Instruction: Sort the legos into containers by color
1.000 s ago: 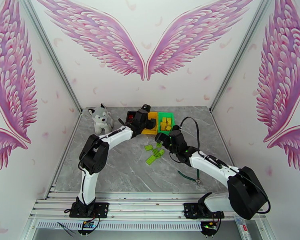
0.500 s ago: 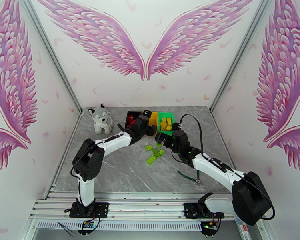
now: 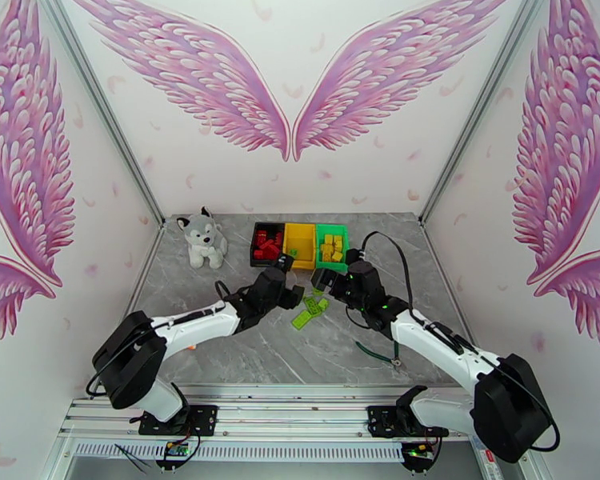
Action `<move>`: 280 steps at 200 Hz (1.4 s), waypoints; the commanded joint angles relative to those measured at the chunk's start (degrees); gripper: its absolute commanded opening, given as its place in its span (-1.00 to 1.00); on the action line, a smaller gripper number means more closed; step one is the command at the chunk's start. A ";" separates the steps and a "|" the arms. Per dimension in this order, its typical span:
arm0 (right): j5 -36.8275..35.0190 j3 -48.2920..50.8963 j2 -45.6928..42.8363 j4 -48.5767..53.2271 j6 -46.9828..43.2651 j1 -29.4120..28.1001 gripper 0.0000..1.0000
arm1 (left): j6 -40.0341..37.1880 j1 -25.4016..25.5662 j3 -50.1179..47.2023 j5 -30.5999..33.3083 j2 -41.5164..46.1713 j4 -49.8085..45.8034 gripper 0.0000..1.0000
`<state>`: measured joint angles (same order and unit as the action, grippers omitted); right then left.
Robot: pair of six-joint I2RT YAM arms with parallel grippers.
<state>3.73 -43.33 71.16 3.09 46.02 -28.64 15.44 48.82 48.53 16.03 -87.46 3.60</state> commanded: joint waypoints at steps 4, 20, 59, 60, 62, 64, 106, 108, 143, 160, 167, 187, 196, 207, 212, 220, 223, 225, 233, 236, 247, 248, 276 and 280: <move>2.94 2.76 -2.66 -4.34 3.64 -1.42 0.98 | 1.75 3.00 -6.00 4.38 4.33 3.15 0.71; 2.67 3.69 -3.29 -6.16 4.34 -3.04 0.98 | 2.59 5.22 -10.26 6.52 5.56 5.19 0.75; 2.12 2.92 -2.87 -6.33 4.38 -5.76 0.98 | 5.45 8.45 -18.98 7.85 7.08 12.54 0.85; 2.10 2.91 -2.87 -6.29 4.36 -5.83 0.98 | 5.46 8.60 -19.12 7.86 7.02 12.65 0.85; 2.12 2.90 -2.82 -6.33 4.41 -5.95 0.97 | 5.52 8.82 -19.27 7.92 6.88 12.84 0.85; 2.20 2.95 -2.79 -6.36 4.40 -5.98 0.98 | 5.55 9.05 -19.44 7.93 6.65 12.97 0.86; 2.09 3.25 -3.63 -6.62 4.31 -6.77 0.97 | 6.33 13.21 -19.31 9.44 0.76 14.66 0.90; 2.08 3.27 -3.69 -6.61 4.29 -6.75 0.98 | 6.35 13.36 -19.30 9.47 0.50 14.86 0.90; 0.64 3.43 -5.52 -5.30 3.73 -6.77 0.98 | 6.50 14.68 -18.13 9.13 -3.87 16.48 0.98; 0.00 3.51 -6.30 -4.75 3.42 -6.78 0.98 | 6.12 14.64 -17.64 8.97 -5.33 17.04 0.98; -0.16 3.52 -6.55 -4.52 3.29 -6.77 0.98 | 5.89 14.60 -17.28 8.73 -5.82 17.19 0.98; -0.30 3.58 -6.85 -4.31 3.11 -6.64 0.98 | 4.92 14.28 -16.12 8.16 -7.30 16.91 0.97; -0.13 3.54 -6.87 -4.43 3.11 -6.61 0.98 | 4.63 13.59 -15.52 7.72 -8.04 16.89 0.96; 0.13 3.52 -6.78 -4.56 3.11 -6.54 0.98 | 4.21 12.62 -15.10 6.36 -8.97 17.43 0.93; 0.27 3.53 -6.73 -4.55 3.18 -6.46 0.98 | 4.06 11.93 -14.94 5.52 -9.52 17.85 0.91; 0.49 3.54 -6.64 -4.61 3.20 -6.41 0.98 | 3.73 11.03 -14.50 4.34 -10.45 18.32 0.86; 0.49 3.57 -6.64 -4.60 3.20 -6.38 0.98 | 3.65 10.69 -14.28 3.92 -10.78 18.49 0.85; 0.56 3.53 -6.69 -4.66 3.20 -6.41 0.98 | 3.59 10.45 -14.11 3.57 -11.08 18.54 0.85; 0.66 3.56 -6.67 -4.67 3.20 -6.33 0.98 | 3.23 9.53 -13.53 2.34 -12.07 18.85 0.81; 0.67 3.58 -6.68 -4.67 3.20 -6.25 0.98 | 3.08 9.23 -13.30 1.95 -12.44 19.02 0.79; 0.67 3.56 -6.65 -4.72 3.11 -6.11 0.98 | 2.56 8.31 -12.34 0.38 -13.86 19.42 0.75; 0.67 3.58 -6.65 -4.74 3.11 -6.09 0.98 | 2.52 8.22 -12.24 0.26 -14.00 19.43 0.74; 0.94 3.58 -6.60 -4.60 3.11 -5.54 0.98 | 1.64 6.69 -9.68 -2.55 -16.95 19.77 0.63; 0.93 3.55 -6.58 -4.65 3.11 -5.44 0.98 | 1.56 6.52 -9.41 -2.89 -17.31 19.85 0.61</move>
<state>4.75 -40.47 65.14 -2.33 49.71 -34.74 18.20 56.47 36.51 18.26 -101.67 22.83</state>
